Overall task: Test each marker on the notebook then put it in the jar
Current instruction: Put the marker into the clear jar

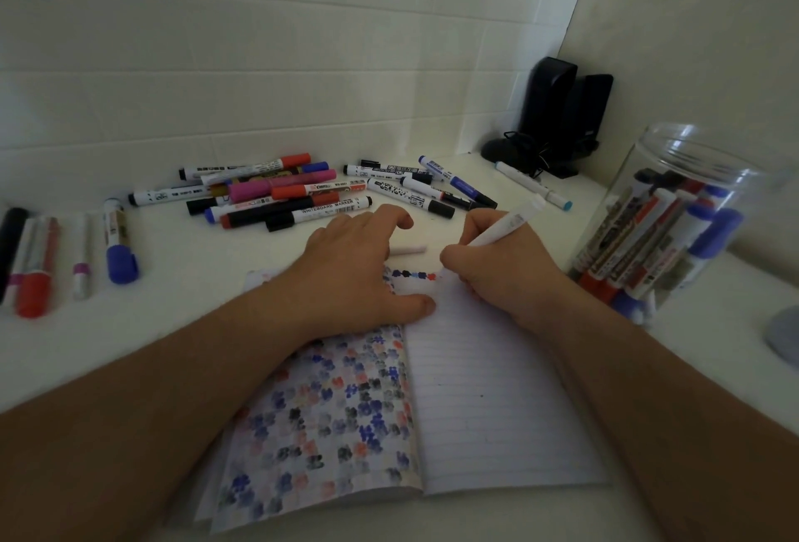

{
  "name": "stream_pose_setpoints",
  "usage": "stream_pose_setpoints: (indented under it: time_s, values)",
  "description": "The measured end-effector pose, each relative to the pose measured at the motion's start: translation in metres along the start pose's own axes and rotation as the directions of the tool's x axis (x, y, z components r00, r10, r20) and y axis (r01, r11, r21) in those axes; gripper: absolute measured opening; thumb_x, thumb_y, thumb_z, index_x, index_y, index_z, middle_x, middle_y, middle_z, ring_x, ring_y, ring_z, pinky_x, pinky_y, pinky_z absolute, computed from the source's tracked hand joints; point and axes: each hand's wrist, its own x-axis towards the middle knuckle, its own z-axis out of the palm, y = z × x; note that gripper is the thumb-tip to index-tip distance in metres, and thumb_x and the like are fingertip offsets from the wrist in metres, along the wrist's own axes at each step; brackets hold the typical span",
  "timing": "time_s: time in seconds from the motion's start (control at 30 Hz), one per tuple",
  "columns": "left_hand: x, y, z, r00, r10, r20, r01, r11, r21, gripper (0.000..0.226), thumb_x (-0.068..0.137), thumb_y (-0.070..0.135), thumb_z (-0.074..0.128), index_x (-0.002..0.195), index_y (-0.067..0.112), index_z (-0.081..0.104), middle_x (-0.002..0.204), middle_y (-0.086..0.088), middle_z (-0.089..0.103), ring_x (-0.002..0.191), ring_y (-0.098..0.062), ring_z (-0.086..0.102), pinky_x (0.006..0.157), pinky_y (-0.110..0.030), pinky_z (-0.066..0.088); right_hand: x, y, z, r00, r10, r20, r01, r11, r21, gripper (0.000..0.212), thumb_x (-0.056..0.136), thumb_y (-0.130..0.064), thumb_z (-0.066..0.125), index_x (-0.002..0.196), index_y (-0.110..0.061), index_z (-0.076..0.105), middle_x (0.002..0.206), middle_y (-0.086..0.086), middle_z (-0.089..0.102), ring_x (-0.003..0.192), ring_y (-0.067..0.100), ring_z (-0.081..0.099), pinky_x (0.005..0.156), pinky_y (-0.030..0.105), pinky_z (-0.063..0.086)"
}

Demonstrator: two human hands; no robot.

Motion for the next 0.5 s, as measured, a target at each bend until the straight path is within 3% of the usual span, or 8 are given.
stream_pose_setpoints:
  time_s: [0.1, 0.17, 0.23, 0.37, 0.5]
  values:
    - [-0.002, -0.001, 0.000, 1.000, -0.002, -0.009, 0.001, 0.996, -0.089, 0.066, 0.086, 0.056, 0.069, 0.136, 0.031, 0.035, 0.102, 0.015, 0.054, 0.097, -0.011, 0.050, 0.078, -0.033, 0.045, 0.000, 0.000, -0.002, 1.000, -0.012, -0.007, 0.013, 1.000, 0.010, 0.022, 0.078, -0.014, 0.075, 0.073, -0.017, 0.054, 0.066, 0.005, 0.054, 0.061, 0.016, 0.052, 0.058, 0.035, 0.046]
    - [-0.001, -0.003, -0.001, 0.998, 0.003, -0.063, -0.014, 0.984, -0.177, 0.031, 0.102, 0.031, 0.057, 0.127, 0.023, 0.040, 0.100, 0.008, 0.062, 0.088, -0.010, 0.058, 0.072, -0.031, 0.052, -0.003, 0.000, -0.007, 0.999, -0.025, 0.022, 0.021, 0.982, 0.185, 0.023, 0.084, -0.008, 0.076, 0.077, -0.014, 0.056, 0.064, 0.006, 0.054, 0.056, 0.014, 0.049, 0.051, 0.031, 0.043]
    - [-0.001, -0.006, -0.005, 0.992, -0.002, -0.128, -0.027, 0.974, -0.226, 0.012, 0.107, 0.020, 0.047, 0.118, 0.021, 0.044, 0.106, 0.012, 0.065, 0.093, -0.001, 0.061, 0.074, -0.019, 0.051, -0.006, -0.001, -0.014, 0.996, -0.055, 0.071, 0.019, 0.900, 0.435, 0.022, 0.089, -0.008, 0.078, 0.080, -0.014, 0.058, 0.060, 0.004, 0.052, 0.051, 0.014, 0.044, 0.046, 0.025, 0.035]
    - [0.000, -0.005, -0.010, 0.979, 0.005, -0.205, -0.063, 0.958, -0.280, 0.009, 0.105, 0.024, 0.055, 0.112, 0.029, 0.056, 0.109, 0.024, 0.057, 0.103, 0.015, 0.051, 0.077, -0.004, 0.039, -0.013, -0.005, -0.024, 0.979, -0.064, 0.195, -0.089, 0.725, 0.683, 0.014, 0.097, -0.023, 0.063, 0.086, -0.018, 0.070, 0.074, 0.007, 0.063, 0.060, 0.016, 0.048, 0.051, 0.025, 0.033]
    - [0.001, -0.006, -0.007, 0.955, 0.118, -0.273, -0.179, 0.960, -0.213, 0.013, 0.100, 0.022, 0.062, 0.112, 0.027, 0.066, 0.100, 0.020, 0.058, 0.097, 0.009, 0.050, 0.078, -0.003, 0.034, -0.016, -0.007, -0.026, 0.939, -0.112, 0.326, -0.178, 0.652, 0.737, 0.041, 0.081, -0.035, 0.048, 0.097, -0.011, 0.076, 0.085, 0.014, 0.072, 0.063, 0.020, 0.054, 0.055, 0.028, 0.036]
